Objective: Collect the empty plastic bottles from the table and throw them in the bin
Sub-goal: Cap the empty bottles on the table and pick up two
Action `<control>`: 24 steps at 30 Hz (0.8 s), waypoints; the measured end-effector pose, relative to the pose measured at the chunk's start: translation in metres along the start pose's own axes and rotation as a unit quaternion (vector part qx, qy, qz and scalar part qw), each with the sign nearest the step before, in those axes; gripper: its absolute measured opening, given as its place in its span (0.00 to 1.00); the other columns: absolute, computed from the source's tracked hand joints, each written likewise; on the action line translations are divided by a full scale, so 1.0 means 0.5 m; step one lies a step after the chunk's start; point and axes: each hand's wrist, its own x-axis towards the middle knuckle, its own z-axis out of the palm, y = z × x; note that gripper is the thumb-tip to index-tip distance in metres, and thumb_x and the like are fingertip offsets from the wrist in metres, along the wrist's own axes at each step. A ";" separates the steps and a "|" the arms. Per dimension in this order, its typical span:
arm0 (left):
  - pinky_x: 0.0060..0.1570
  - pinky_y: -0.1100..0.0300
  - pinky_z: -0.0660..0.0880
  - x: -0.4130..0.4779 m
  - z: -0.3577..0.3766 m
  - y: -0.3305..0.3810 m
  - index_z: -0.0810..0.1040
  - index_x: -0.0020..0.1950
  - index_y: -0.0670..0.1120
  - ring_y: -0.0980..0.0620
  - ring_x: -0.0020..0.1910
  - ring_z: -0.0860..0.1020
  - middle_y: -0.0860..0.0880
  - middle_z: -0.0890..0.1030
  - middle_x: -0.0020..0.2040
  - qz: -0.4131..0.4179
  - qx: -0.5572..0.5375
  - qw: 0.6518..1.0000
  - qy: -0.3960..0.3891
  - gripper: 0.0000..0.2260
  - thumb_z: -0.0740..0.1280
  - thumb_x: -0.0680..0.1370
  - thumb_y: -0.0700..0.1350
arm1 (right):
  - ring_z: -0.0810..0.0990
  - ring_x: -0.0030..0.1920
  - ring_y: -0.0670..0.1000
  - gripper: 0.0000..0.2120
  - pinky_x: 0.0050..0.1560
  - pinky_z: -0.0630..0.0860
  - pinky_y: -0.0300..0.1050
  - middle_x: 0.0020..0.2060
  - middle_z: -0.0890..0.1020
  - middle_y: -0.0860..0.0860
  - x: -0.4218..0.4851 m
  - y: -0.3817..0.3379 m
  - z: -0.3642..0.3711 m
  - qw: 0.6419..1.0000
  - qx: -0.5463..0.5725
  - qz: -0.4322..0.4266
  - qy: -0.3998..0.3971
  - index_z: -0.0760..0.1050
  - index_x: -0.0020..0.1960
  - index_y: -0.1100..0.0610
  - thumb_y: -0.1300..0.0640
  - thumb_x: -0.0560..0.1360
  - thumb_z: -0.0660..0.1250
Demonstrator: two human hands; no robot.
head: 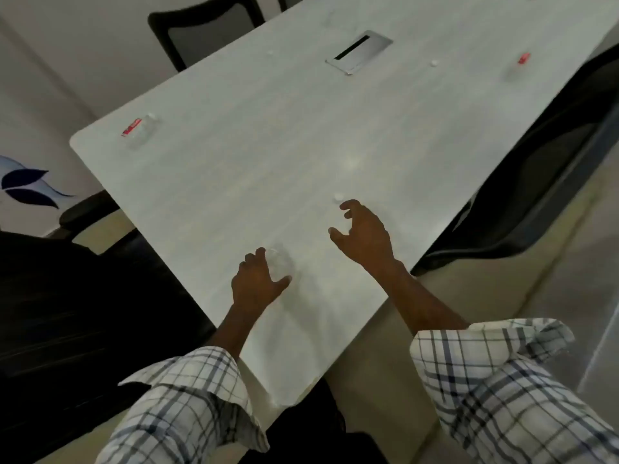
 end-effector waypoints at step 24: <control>0.54 0.60 0.74 0.153 0.082 0.078 0.77 0.62 0.51 0.52 0.53 0.79 0.55 0.81 0.57 -0.036 -0.203 0.972 0.108 0.25 0.75 0.65 0.42 | 0.77 0.52 0.56 0.09 0.52 0.74 0.47 0.52 0.77 0.58 0.313 0.156 0.148 0.983 -0.058 -0.132 -0.117 0.79 0.54 0.60 0.64 0.74 0.69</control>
